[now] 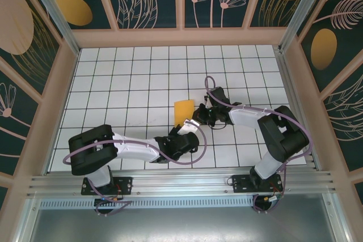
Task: Fold a paper plane with a square sheet of paper (pick it up from the middle)
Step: Third fold the triangle at the center of the table.
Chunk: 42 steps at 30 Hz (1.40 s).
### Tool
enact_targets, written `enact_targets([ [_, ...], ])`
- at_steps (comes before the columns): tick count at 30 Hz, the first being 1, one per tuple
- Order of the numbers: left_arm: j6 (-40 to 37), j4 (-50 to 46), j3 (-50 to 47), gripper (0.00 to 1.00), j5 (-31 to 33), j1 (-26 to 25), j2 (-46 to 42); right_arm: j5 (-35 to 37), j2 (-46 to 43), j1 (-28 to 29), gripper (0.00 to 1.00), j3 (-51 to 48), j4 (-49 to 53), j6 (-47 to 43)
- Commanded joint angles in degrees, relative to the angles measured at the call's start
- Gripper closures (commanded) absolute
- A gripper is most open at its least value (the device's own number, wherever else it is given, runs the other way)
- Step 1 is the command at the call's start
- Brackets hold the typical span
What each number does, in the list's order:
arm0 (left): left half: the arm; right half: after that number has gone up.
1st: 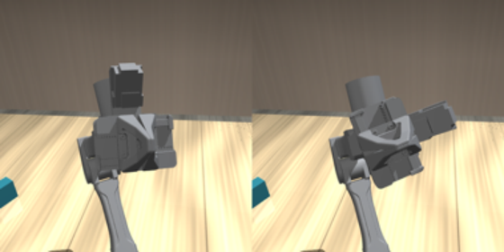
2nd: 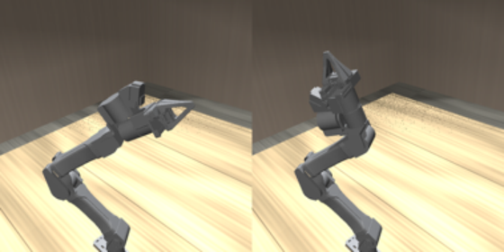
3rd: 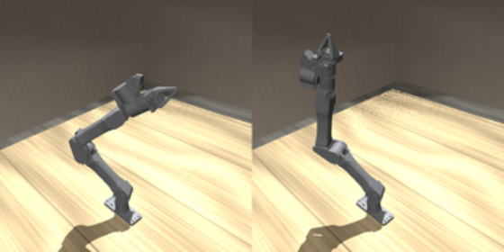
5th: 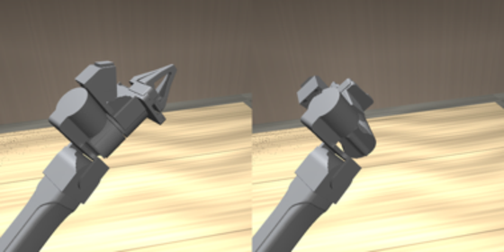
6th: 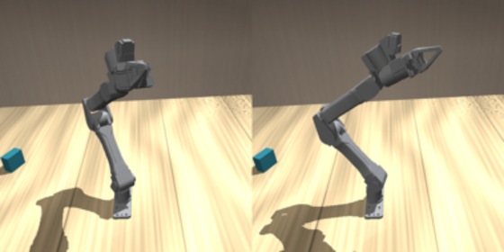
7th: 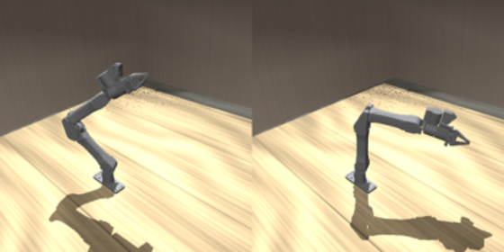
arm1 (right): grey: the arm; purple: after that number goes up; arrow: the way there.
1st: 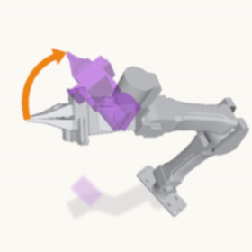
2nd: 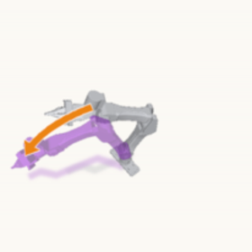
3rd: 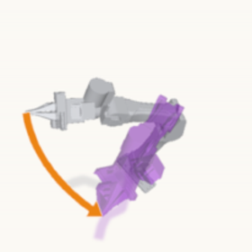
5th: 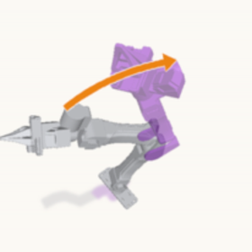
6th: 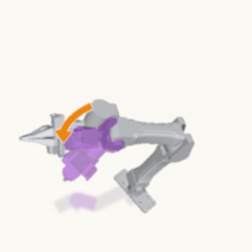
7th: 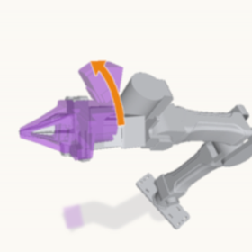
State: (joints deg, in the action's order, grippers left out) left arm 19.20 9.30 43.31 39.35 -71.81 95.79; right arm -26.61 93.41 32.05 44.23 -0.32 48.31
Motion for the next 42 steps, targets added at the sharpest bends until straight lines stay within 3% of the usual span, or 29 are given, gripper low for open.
enact_targets([
  [1, 0.3, 0.7, 0.2, 0.73, 1.4, -0.4, -2.2, 0.0, 0.6, 0.4, 0.95, 1.1, 1.7, -1.4],
  [12, 0.3, 0.8, -1.1, 1.00, -5.2, -0.3, -4.6, 0.3, 0.5, 0.6, 0.93, 1.4, 2.2, -2.1],
  [17, 3.0, 2.1, -2.6, 1.00, -6.8, -0.3, -4.9, -0.1, 0.6, 0.6, 0.93, 1.7, 2.3, -2.4],
  [22, 5.8, 4.9, -5.2, 1.00, -10.0, 1.0, -6.9, 0.2, -0.7, 0.6, 0.84, 2.0, 3.3, -3.7],
  [25, 7.7, 8.3, -8.3, 1.00, -14.4, 2.9, -9.7, 1.8, -2.7, 0.4, 0.80, 2.5, 5.5, -5.3],
  [27, 8.7, 11.4, -10.9, 1.00, -18.7, 4.7, -12.1, 2.4, -3.7, -0.2, 0.70, 2.9, 7.1, -6.6],
  [31, 9.8, 15.3, -14.7, 1.00, -25.8, 7.2, -15.3, 4.7, -4.9, -0.4, 0.68, 4.8, 9.7, -9.5],
  [33, 10.3, 16.6, -15.8, 1.00, -29.7, 8.3, -16.0, 4.1, -4.3, -0.4, 0.67, 6.7, 10.0, -11.4],
  [37, 11.7, 17.4, -17.6, 1.00, -31.5, 9.4, -16.8, 1.5, -0.8, -0.4, 0.68, 11.7, 10.3, -14.7],
  [42, 13.0, 19.1, -19.7, 1.00, -33.6, 10.9, -17.1, 0.3, 7.1, 0.5, 0.78, 18.8, 13.2, -18.4],
])
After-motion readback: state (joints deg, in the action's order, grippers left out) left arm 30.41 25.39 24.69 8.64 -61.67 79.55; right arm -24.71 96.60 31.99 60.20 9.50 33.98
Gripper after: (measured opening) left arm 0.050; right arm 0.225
